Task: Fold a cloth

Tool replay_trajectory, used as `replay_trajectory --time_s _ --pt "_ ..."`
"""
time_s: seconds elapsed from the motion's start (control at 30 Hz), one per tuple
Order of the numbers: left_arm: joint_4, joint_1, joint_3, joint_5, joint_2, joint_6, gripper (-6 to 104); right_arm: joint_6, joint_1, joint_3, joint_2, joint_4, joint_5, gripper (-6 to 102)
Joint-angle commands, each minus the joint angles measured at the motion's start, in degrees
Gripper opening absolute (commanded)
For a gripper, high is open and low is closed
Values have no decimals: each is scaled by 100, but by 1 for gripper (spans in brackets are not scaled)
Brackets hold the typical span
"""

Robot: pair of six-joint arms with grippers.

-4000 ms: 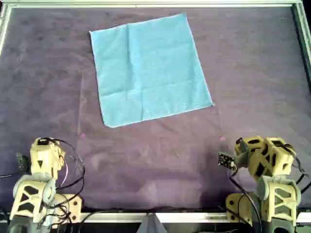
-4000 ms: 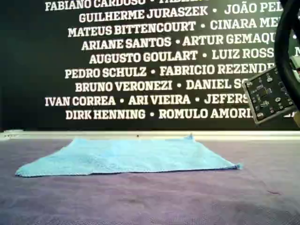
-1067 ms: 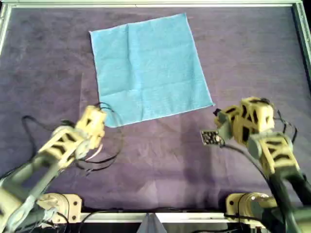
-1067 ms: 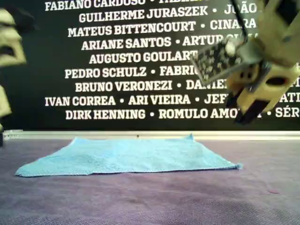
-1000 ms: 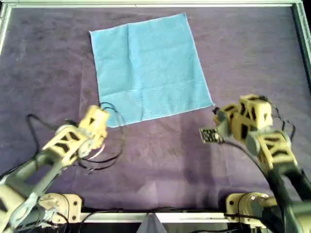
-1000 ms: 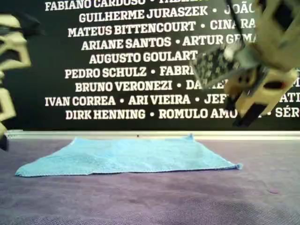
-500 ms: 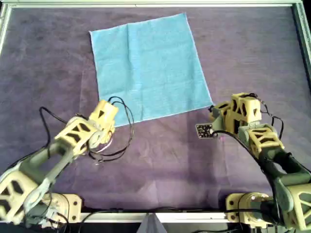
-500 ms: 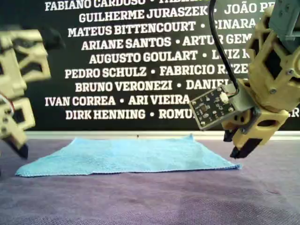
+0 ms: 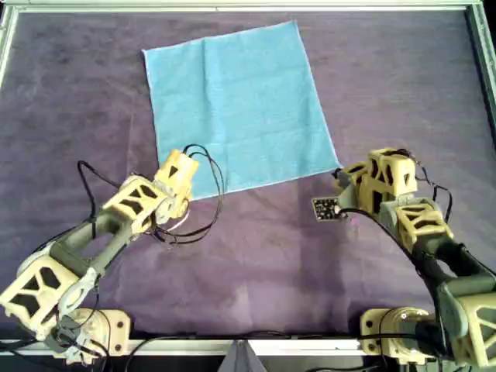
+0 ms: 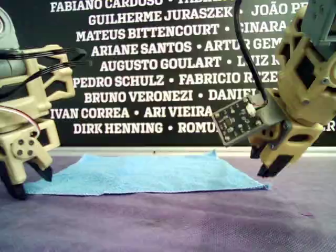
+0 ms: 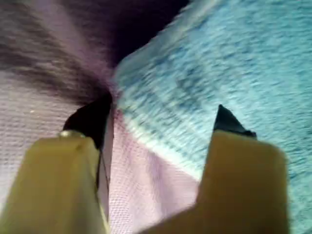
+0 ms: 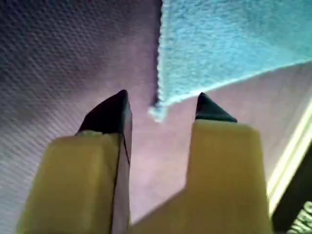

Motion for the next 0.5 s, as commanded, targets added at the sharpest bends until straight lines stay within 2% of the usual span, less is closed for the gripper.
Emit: replay_trajectory --time_s 0.0,0.47 --pt "-264 -26 -272 18 -35 -26 74 -35 0 -624 -114 -264 9 55" --pt "-290 0 -308 0 26 -26 74 35 62 -2153 -1749 -237 9 55"
